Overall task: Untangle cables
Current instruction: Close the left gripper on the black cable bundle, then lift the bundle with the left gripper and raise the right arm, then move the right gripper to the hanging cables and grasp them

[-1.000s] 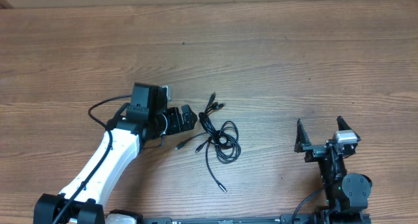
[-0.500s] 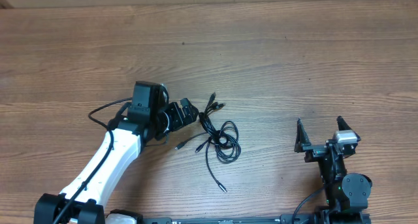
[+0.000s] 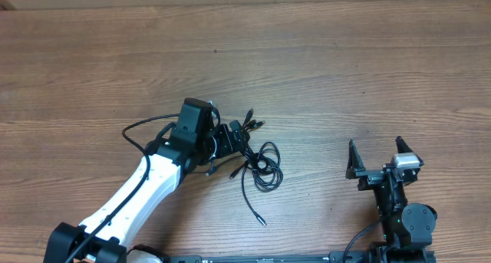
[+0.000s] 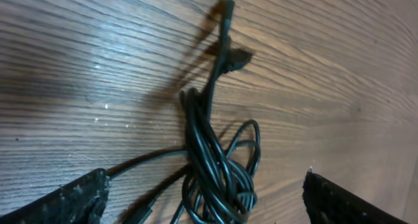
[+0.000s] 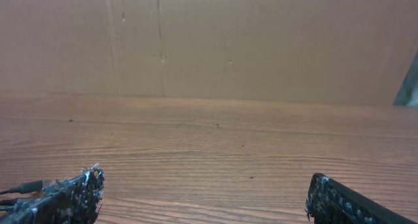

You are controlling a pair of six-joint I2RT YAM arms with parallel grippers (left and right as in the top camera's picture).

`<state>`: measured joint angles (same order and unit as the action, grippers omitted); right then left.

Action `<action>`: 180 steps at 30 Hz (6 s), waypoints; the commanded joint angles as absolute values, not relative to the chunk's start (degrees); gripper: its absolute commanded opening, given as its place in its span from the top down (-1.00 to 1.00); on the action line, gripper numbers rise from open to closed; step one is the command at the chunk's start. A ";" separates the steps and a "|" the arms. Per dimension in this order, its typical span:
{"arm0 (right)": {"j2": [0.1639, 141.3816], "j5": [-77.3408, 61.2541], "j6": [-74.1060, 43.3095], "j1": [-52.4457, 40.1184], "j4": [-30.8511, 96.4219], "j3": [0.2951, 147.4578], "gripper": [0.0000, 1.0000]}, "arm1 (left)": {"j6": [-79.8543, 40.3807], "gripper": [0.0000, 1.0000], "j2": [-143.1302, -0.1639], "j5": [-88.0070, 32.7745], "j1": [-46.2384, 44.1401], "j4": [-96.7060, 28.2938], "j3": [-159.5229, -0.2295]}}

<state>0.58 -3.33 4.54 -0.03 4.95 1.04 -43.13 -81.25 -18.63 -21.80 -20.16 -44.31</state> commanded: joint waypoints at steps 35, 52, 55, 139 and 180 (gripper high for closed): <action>0.16 -2.61 4.29 0.12 4.69 0.47 -1.00 | -46.92 0.92 -89.12 -16.93 -25.12 -13.19 -46.00; 0.16 -2.59 4.34 0.12 4.64 0.47 -1.00 | -41.12 0.92 -82.30 -20.38 -24.99 -32.84 -64.34; 0.16 -2.61 4.32 0.12 4.62 0.47 -1.00 | -41.36 0.92 -81.14 -20.43 -24.99 -36.14 -67.42; 66.78 -36.47 -8.62 -27.27 21.85 46.96 -1.00 | -57.76 0.91 -80.14 -9.06 -25.12 -56.95 -71.37; 70.17 -32.86 14.00 -33.71 19.20 46.96 -0.62 | -61.98 0.92 -84.09 -22.79 -25.17 -53.30 -71.37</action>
